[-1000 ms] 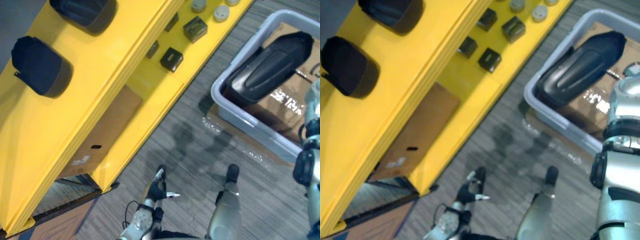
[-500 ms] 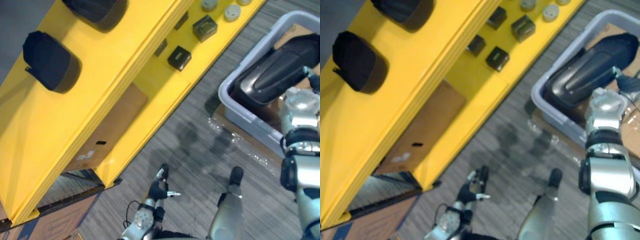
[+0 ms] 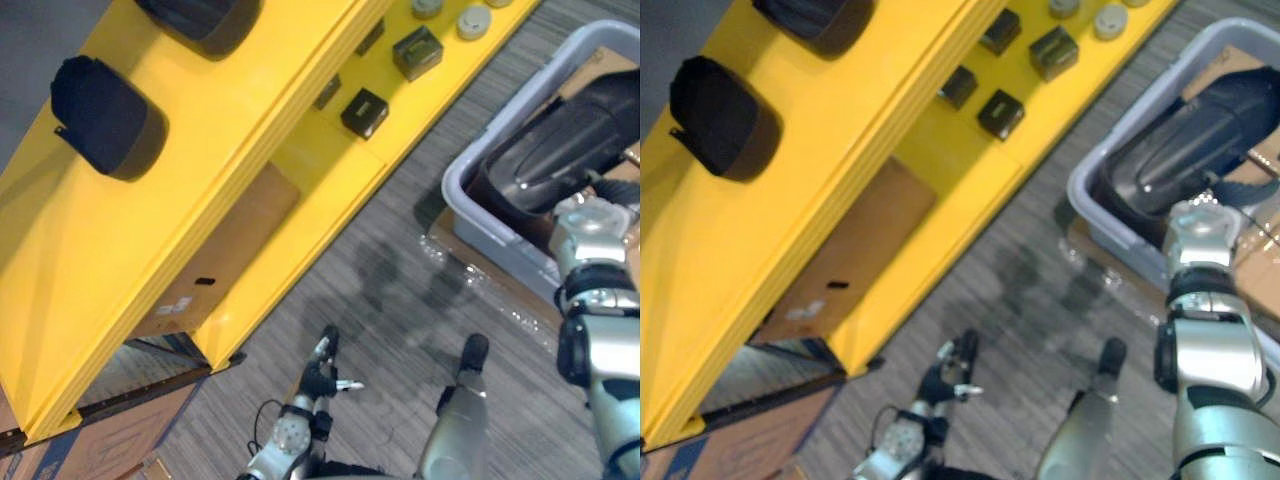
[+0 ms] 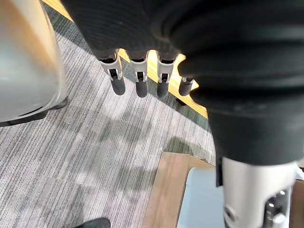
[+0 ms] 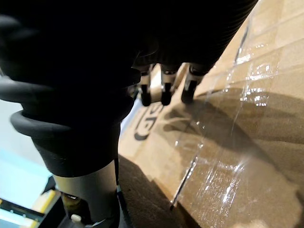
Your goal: Walk over and take plastic housings, then place them on the shelf
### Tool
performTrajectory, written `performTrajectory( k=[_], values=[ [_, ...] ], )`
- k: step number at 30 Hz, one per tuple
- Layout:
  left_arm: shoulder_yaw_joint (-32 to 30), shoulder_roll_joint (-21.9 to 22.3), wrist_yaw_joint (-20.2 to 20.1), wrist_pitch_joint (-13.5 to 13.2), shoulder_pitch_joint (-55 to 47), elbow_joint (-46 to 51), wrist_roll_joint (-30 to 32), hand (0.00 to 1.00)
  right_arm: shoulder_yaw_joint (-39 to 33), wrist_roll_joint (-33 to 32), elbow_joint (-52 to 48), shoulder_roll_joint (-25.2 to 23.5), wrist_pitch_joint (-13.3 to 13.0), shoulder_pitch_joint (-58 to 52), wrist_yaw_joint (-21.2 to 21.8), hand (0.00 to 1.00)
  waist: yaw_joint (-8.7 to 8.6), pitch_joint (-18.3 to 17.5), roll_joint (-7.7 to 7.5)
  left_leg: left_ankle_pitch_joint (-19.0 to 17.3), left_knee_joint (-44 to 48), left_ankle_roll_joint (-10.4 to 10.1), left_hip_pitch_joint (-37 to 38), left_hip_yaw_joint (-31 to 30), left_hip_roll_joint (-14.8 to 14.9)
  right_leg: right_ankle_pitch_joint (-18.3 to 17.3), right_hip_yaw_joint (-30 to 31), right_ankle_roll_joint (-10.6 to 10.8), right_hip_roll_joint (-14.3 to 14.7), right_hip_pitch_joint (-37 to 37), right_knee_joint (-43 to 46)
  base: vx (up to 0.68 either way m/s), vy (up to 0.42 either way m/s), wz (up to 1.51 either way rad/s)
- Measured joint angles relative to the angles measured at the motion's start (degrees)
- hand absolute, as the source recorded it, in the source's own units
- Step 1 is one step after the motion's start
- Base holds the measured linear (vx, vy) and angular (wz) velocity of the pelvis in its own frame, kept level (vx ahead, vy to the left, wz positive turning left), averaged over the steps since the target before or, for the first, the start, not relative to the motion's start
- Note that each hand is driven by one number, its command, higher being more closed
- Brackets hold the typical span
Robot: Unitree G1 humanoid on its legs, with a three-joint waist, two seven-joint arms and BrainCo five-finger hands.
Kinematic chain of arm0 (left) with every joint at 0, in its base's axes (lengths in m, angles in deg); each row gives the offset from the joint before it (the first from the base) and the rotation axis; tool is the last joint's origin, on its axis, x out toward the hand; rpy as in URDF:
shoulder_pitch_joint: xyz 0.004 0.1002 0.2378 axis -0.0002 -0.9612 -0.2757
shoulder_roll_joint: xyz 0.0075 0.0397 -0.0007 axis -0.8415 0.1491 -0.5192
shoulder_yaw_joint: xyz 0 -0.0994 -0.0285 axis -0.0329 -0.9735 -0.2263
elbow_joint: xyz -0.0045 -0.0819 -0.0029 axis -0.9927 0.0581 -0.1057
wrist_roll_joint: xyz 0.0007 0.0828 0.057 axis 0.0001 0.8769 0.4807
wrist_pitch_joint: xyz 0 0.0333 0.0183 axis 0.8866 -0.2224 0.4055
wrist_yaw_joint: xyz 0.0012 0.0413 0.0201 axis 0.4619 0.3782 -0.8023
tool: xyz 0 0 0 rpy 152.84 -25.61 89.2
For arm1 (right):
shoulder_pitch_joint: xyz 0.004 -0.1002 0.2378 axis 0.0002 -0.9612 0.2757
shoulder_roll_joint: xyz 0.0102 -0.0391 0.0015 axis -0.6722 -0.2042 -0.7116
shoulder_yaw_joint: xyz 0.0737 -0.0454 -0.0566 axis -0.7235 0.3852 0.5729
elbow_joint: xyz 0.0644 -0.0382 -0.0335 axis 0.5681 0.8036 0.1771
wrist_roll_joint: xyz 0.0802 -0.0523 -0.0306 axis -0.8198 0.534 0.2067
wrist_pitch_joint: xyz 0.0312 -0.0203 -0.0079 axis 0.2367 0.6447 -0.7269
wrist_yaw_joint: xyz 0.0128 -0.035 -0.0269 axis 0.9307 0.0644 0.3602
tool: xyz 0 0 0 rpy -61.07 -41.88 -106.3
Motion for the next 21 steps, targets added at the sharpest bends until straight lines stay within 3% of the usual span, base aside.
performTrajectory(
  k=[3, 12, 18, 21],
  values=[
    [0.0, 0.0, 0.0, 0.5, 0.3, -0.1, -0.3, 0.00, 0.0, 1.9, 0.3, 1.4, 3.3, 0.2, 2.1, 1.00, 0.11, 0.0, 0.00, 0.0, 0.0, 0.0, 0.0, 0.0, 0.0, 0.0, 0.0, 0.0, 0.0, 0.0, 0.2, 0.00, 0.000, 0.00],
    [2.0, -0.5, 0.2, 0.7, 0.6, 0.9, -0.3, 0.00, 2.2, 11.0, 2.9, 2.8, 8.6, 1.8, 5.5, 1.00, -0.01, 0.0, -0.01, 0.2, -0.1, -0.2, 0.3, 0.0, 0.4, -0.7, 0.1, -0.4, 0.1, -0.7, 1.6, 0.00, 0.000, 0.00],
    [2.3, -1.4, 0.2, 1.0, -2.1, 11.9, -2.5, 0.00, 2.0, 17.3, 3.8, 3.0, 10.5, 2.5, 8.7, 1.00, -0.75, 0.0, -0.02, 0.8, -1.1, -0.4, 1.2, 0.3, 0.5, -0.7, 0.1, -0.4, 0.1, -0.4, 1.6, 0.00, 0.000, 0.00],
    [2.8, -3.1, -2.3, 1.3, -3.1, 22.2, -5.0, 0.00, 2.1, 20.6, 3.8, 3.1, 11.0, 2.5, 11.6, 1.00, -1.29, 0.0, -0.06, 1.5, -2.5, -0.5, 2.3, 0.4, 0.5, -0.7, 0.0, -0.4, 0.1, 0.3, 1.1, 0.00, 0.000, 0.00]
  ],
)
